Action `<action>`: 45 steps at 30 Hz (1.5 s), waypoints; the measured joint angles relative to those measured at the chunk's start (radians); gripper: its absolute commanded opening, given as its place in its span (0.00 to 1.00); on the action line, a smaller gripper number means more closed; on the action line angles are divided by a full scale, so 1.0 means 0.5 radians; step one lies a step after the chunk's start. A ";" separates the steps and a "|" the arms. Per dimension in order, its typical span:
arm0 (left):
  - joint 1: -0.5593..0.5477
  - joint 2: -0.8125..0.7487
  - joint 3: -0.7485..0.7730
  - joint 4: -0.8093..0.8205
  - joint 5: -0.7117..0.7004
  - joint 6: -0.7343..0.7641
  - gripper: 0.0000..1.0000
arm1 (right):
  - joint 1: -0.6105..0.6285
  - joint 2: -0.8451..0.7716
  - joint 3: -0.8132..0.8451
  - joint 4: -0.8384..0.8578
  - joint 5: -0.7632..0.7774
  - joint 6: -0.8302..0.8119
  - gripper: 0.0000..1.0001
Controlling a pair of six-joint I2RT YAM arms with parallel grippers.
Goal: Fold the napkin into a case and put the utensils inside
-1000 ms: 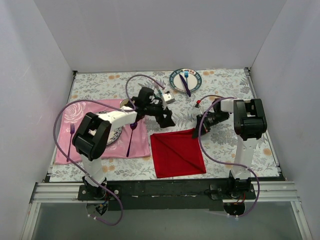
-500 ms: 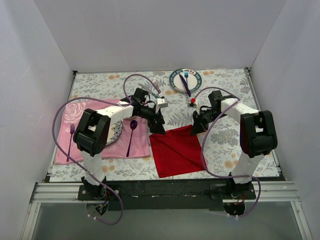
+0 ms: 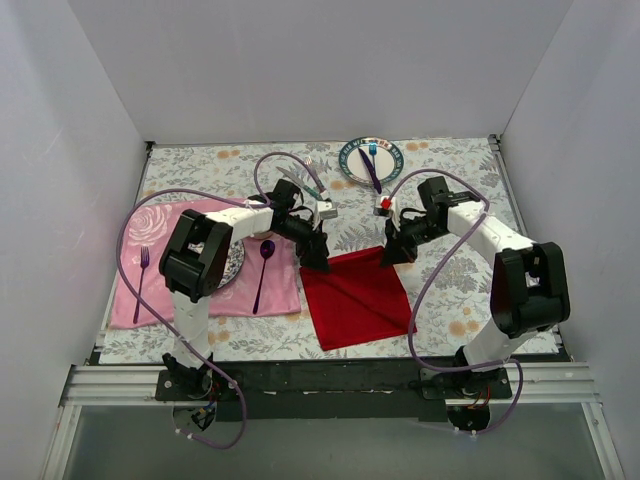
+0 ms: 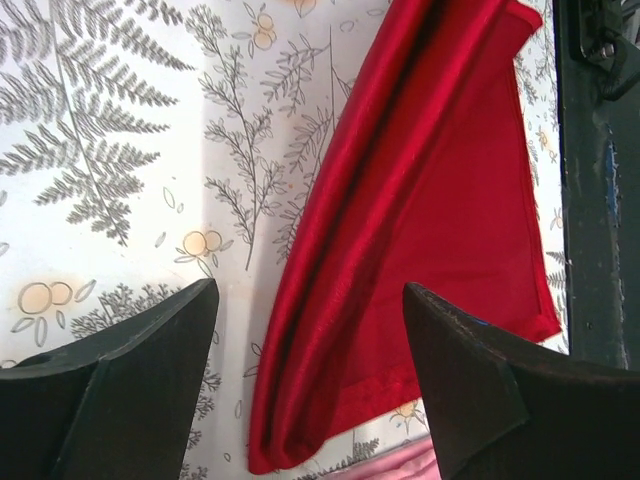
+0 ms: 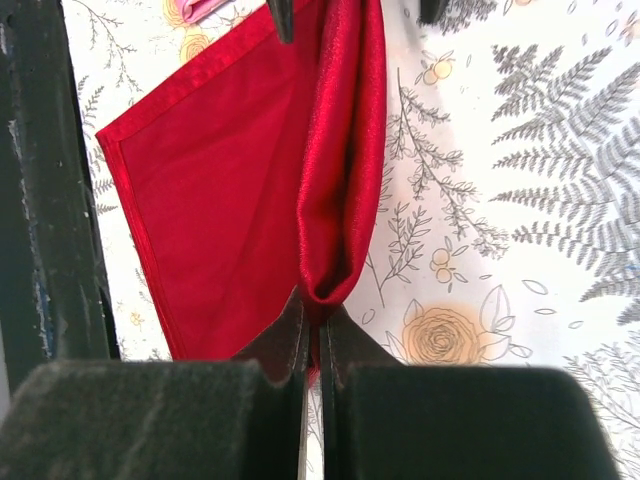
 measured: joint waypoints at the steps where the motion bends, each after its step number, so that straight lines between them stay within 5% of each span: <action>1: 0.000 0.004 0.000 -0.017 -0.001 0.008 0.72 | 0.000 -0.021 -0.002 0.000 0.001 -0.010 0.01; 11: 0.000 0.008 0.000 -0.143 0.040 0.070 0.44 | 0.000 -0.192 -0.030 -0.008 0.000 -0.076 0.01; 18: 0.010 0.041 0.006 -0.175 0.051 0.091 0.01 | 0.000 -0.224 -0.034 -0.011 0.001 -0.091 0.01; 28: 0.033 0.002 0.076 -0.079 0.026 -0.036 0.00 | -0.032 -0.416 -0.093 0.133 0.103 -0.030 0.01; 34: 0.032 -0.021 0.420 0.051 -0.257 -0.253 0.00 | -0.073 -0.585 -0.093 0.426 0.269 0.022 0.01; 40: 0.024 -0.087 0.606 0.344 -0.609 -0.338 0.00 | -0.081 -0.690 -0.104 0.945 0.543 0.001 0.01; 45: -0.027 -0.329 0.259 0.910 -0.892 -0.342 0.00 | -0.076 -0.850 -0.461 1.636 0.704 -0.134 0.01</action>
